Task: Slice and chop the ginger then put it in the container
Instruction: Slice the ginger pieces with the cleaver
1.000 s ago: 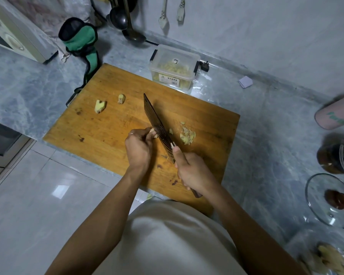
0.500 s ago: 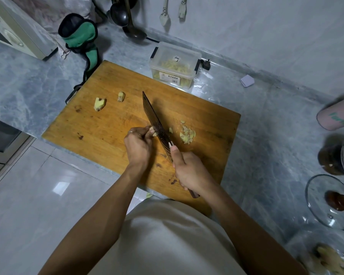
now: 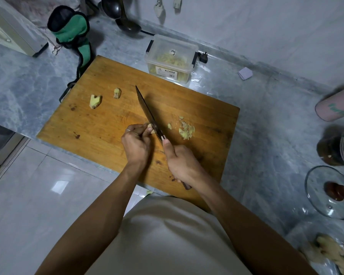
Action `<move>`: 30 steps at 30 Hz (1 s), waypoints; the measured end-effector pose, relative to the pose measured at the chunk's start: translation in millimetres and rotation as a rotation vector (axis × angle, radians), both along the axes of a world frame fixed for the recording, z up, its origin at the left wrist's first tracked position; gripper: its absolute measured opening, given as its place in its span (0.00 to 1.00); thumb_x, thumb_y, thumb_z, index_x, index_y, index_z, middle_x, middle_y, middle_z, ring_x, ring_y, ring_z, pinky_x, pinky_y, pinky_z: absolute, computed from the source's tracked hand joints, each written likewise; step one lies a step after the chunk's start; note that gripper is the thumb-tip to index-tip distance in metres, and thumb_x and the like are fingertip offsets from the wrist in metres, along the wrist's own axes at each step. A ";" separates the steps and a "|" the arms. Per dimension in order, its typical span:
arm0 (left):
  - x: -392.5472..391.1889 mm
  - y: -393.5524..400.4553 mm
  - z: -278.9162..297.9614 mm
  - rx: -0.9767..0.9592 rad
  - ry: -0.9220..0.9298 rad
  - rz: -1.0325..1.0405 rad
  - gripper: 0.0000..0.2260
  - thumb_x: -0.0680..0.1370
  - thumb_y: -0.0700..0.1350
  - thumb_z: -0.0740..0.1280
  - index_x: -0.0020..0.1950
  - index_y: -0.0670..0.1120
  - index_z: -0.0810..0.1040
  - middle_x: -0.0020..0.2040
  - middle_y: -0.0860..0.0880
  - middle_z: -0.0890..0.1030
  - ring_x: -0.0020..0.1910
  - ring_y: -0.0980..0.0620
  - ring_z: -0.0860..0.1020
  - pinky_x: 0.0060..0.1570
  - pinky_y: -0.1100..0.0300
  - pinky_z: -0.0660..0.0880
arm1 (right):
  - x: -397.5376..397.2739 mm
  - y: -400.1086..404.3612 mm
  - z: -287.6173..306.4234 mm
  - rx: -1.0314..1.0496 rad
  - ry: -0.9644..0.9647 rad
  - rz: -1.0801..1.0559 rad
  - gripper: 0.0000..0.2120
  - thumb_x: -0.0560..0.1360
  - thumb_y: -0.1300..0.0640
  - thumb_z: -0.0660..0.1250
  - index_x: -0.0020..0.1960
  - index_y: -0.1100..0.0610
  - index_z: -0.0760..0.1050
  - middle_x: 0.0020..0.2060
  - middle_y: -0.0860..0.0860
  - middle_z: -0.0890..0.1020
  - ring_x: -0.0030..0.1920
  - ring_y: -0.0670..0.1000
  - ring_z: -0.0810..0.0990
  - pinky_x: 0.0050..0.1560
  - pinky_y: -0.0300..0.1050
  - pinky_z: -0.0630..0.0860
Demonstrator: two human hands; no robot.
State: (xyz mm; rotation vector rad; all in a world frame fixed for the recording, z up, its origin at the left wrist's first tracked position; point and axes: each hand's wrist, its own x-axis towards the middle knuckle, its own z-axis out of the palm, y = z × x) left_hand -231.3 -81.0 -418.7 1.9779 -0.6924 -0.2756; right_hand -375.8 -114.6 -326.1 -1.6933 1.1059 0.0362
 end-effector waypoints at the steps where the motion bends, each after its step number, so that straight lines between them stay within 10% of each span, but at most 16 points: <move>1: 0.2 0.6 -0.1 0.002 -0.005 -0.002 0.07 0.76 0.39 0.72 0.53 0.39 0.85 0.48 0.44 0.83 0.47 0.55 0.79 0.51 0.70 0.72 | 3.5 0.2 0.2 -0.022 0.008 0.000 0.30 0.85 0.40 0.47 0.30 0.55 0.65 0.21 0.48 0.69 0.20 0.45 0.69 0.25 0.39 0.69; 8: 2.6 5.1 5.0 0.024 -0.012 -0.037 0.08 0.76 0.39 0.72 0.54 0.39 0.85 0.50 0.43 0.84 0.50 0.53 0.80 0.55 0.61 0.75 | 8.2 8.4 0.1 -0.089 0.000 0.003 0.31 0.86 0.42 0.47 0.30 0.56 0.68 0.25 0.50 0.73 0.28 0.50 0.74 0.39 0.55 0.78; 24: 12.9 8.8 19.4 0.143 0.029 -0.118 0.07 0.77 0.41 0.71 0.53 0.41 0.85 0.51 0.45 0.85 0.53 0.49 0.80 0.51 0.66 0.70 | -25.3 7.7 2.1 -0.038 -0.016 -0.203 0.31 0.84 0.37 0.47 0.32 0.56 0.68 0.23 0.50 0.71 0.21 0.49 0.70 0.26 0.41 0.68; 30: 20.7 3.6 29.2 0.264 0.183 -0.042 0.07 0.74 0.47 0.76 0.42 0.44 0.85 0.41 0.51 0.84 0.41 0.56 0.79 0.42 0.69 0.69 | -22.5 10.1 2.7 -0.017 -0.017 -0.171 0.30 0.85 0.39 0.48 0.34 0.56 0.71 0.22 0.50 0.71 0.20 0.48 0.70 0.24 0.40 0.69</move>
